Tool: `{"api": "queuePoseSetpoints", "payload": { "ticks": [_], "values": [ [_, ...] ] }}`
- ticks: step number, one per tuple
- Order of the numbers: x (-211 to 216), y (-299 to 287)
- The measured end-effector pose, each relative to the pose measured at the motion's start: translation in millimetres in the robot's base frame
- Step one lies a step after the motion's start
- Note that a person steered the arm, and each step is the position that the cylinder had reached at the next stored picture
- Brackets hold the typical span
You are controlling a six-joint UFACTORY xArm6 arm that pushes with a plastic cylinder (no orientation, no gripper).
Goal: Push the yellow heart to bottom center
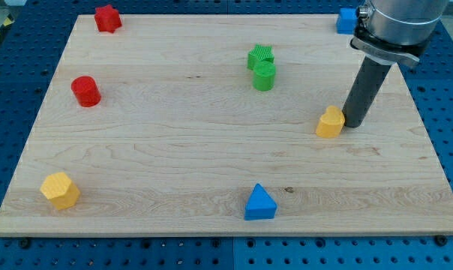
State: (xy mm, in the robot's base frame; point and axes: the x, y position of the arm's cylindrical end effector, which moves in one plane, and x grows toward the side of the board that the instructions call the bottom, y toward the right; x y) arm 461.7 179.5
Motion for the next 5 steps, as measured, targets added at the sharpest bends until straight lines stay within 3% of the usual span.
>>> {"api": "queuePoseSetpoints", "payload": {
  "ticks": [5],
  "values": [
    [8, -119]
  ]
}}
